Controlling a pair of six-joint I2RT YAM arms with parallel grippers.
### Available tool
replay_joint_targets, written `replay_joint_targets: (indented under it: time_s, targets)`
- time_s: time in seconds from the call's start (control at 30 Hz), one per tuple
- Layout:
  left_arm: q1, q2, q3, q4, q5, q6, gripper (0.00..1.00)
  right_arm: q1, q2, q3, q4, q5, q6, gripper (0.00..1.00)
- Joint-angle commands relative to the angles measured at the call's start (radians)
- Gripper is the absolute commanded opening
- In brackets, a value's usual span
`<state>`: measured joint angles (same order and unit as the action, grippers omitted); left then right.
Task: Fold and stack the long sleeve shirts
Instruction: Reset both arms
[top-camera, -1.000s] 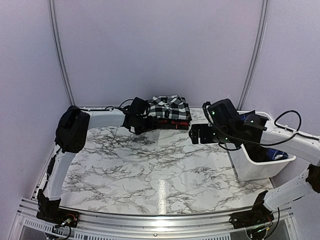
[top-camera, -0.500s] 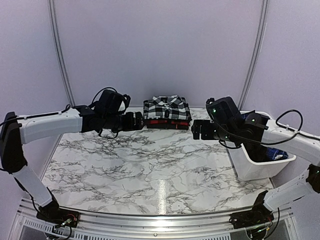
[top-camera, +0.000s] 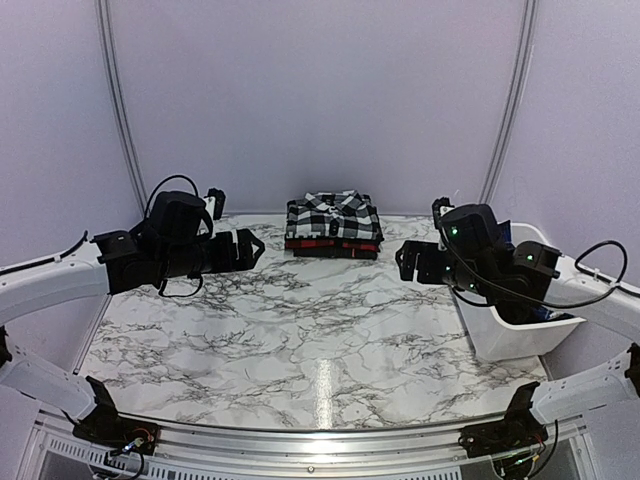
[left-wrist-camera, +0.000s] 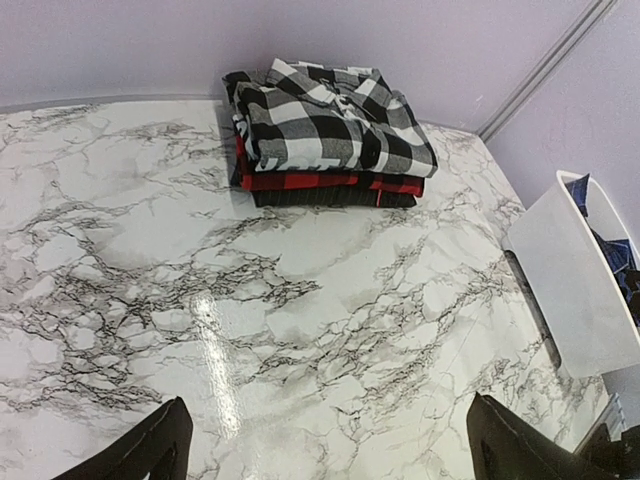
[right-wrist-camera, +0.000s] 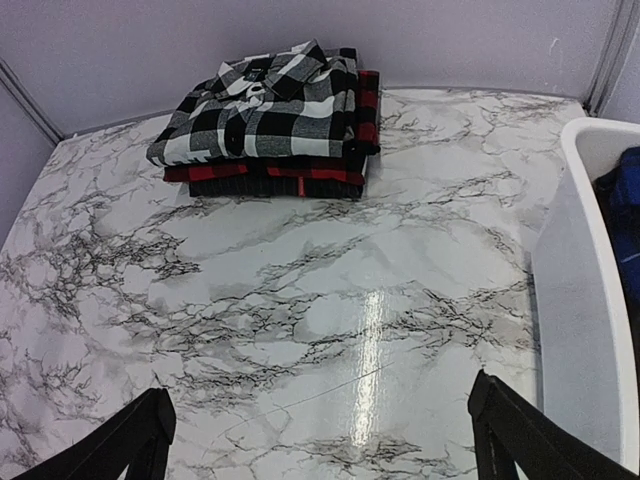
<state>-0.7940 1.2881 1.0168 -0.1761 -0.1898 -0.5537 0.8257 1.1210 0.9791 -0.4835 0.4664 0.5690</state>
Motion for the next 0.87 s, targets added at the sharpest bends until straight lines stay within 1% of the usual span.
replay_joint_targets:
  time_s: [0.0, 0.23, 0.47, 0.83]
  targets:
    - [-0.002, -0.048, -0.028, 0.021, -0.09, 0.036, 0.99, -0.008, -0.029, 0.007, 0.029, 0.01, -0.047, 0.99]
    - [-0.002, -0.081, -0.044, 0.024, -0.118, 0.023, 0.99, -0.009, -0.041, 0.001, 0.033, 0.022, -0.087, 0.98]
    - [-0.002, -0.113, -0.078, 0.017, -0.126, 0.081, 0.99, -0.009, -0.037, 0.0, 0.051, 0.042, -0.09, 0.99]
    - [-0.002, -0.18, -0.103, 0.008, -0.112, 0.109, 0.99, -0.008, -0.075, -0.019, 0.065, 0.1, -0.061, 0.99]
